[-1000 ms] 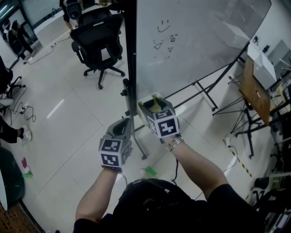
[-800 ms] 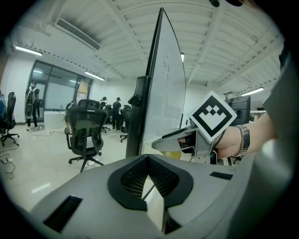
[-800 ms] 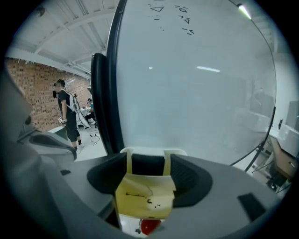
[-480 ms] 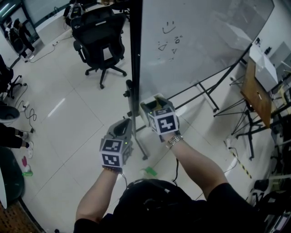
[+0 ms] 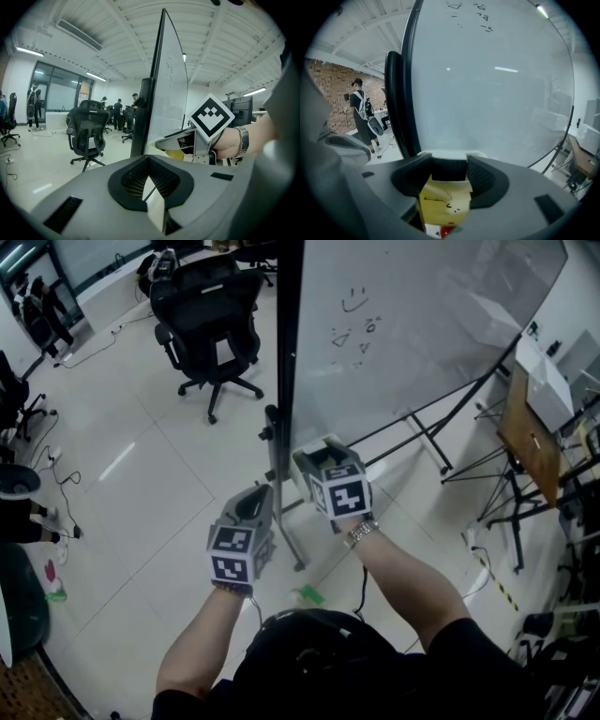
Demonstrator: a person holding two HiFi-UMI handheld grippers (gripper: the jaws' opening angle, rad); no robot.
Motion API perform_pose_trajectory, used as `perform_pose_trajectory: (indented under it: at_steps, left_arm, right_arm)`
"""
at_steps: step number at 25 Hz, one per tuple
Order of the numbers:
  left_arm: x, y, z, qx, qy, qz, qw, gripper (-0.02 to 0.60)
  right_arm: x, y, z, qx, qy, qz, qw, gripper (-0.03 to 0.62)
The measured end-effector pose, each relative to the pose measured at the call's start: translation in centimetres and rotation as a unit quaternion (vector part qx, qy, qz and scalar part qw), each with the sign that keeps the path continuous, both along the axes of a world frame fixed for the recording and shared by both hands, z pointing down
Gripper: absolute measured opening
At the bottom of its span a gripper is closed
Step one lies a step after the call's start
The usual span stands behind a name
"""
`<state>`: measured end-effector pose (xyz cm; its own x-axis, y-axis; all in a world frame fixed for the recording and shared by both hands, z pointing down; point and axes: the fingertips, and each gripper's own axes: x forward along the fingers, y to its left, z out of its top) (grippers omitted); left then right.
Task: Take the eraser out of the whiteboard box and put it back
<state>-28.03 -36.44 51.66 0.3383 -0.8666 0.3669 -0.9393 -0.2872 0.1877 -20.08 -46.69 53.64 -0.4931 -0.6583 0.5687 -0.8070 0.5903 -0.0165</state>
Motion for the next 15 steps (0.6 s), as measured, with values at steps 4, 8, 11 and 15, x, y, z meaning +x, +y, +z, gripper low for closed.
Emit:
perform_pose_trajectory:
  at_steps: [4,8,11,15]
  left_arm:
    - [0.4,0.1,-0.4,0.004,-0.002,0.005,1.0,0.0]
    - [0.4,0.3,-1.0,0.009,-0.003,0.006,0.9999,0.0]
    - [0.6,0.4,-1.4,0.014,-0.003,0.009,0.9999,0.0]
    - [0.7,0.8,-2.0,0.019,-0.004,0.012,0.9997,0.0]
  right_arm:
    - [0.3,0.1,-0.5,0.006,-0.011,0.006,1.0,0.262]
    - [0.5,0.3,-1.5,0.016,-0.017,0.009,1.0,0.262]
    - [0.7,0.4,-2.3,0.023,-0.02,0.012,0.999,0.262]
    - [1.1,0.8,-3.3,0.033,-0.022,0.017,0.999,0.262]
